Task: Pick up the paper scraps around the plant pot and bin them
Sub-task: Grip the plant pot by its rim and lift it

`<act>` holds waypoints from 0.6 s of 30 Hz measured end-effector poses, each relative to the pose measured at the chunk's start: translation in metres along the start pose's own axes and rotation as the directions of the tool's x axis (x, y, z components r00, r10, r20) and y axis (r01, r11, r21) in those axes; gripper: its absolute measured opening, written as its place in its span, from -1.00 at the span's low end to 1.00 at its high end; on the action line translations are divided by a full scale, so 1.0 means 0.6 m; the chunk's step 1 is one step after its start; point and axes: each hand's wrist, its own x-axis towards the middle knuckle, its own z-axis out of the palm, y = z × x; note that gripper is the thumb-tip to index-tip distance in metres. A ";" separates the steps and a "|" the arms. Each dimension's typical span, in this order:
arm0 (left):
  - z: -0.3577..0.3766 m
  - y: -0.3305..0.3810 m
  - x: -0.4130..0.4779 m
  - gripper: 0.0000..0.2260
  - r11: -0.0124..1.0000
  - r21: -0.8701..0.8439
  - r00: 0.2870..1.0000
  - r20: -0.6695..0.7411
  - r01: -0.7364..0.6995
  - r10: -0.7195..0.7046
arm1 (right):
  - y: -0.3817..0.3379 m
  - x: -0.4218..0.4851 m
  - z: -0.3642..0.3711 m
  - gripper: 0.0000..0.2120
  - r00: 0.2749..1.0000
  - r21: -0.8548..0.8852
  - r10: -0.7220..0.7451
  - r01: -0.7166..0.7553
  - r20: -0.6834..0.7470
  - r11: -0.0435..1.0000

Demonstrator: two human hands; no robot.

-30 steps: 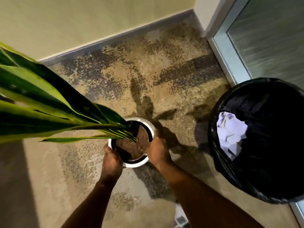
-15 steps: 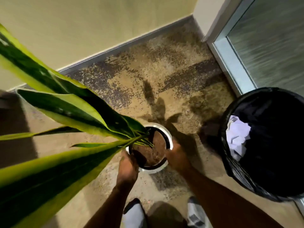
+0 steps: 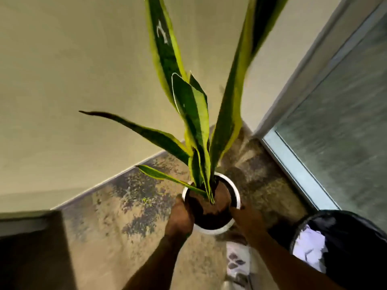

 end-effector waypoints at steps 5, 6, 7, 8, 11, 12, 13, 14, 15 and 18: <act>-0.040 0.094 0.115 -0.82 0.992 -0.128 0.995 -0.100 -0.012 -0.001 | -0.080 0.121 -0.004 -0.63 0.998 0.134 0.064 -0.066 0.019 0.989; -0.036 0.100 0.143 -0.81 0.993 -0.117 0.995 -0.097 -0.024 0.012 | -0.092 0.146 -0.005 -0.67 0.998 0.135 0.060 -0.057 -0.014 0.989; -0.037 0.110 0.165 -0.79 0.992 -0.104 0.994 -0.095 -0.064 0.054 | -0.099 0.174 -0.006 -0.72 0.998 0.119 0.050 -0.046 -0.037 0.992; -0.040 0.120 0.186 -0.79 0.988 -0.121 0.991 -0.107 -0.093 0.080 | -0.111 0.193 -0.009 -0.76 0.998 0.110 0.030 -0.024 -0.055 0.994; -0.026 0.126 0.270 -0.78 0.994 -0.086 0.995 -0.077 -0.073 0.066 | -0.120 0.275 -0.005 -0.78 0.996 0.002 -0.043 0.043 -0.077 0.999; -0.020 0.128 0.295 -0.76 0.994 -0.036 0.991 -0.084 -0.103 0.099 | -0.122 0.295 -0.003 -0.78 0.994 -0.009 -0.063 0.063 -0.093 0.998; -0.016 0.133 0.316 -0.74 0.992 -0.015 0.988 -0.094 -0.121 0.119 | -0.122 0.320 0.000 -0.78 0.992 -0.022 -0.073 0.072 -0.098 0.997; -0.009 0.131 0.338 -0.73 0.992 -0.023 0.988 -0.094 -0.127 0.124 | -0.119 0.344 0.004 -0.76 0.994 -0.013 -0.057 0.056 -0.093 0.998; -0.007 0.138 0.353 -0.73 0.992 -0.046 0.990 -0.085 -0.113 0.109 | -0.115 0.364 0.009 -0.72 0.997 0.007 -0.033 0.033 -0.076 0.999; 0.007 0.129 0.382 -0.83 0.994 0.045 0.987 -0.122 -0.099 0.104 | -0.097 0.407 0.018 -0.66 0.998 0.016 -0.012 0.013 -0.057 1.000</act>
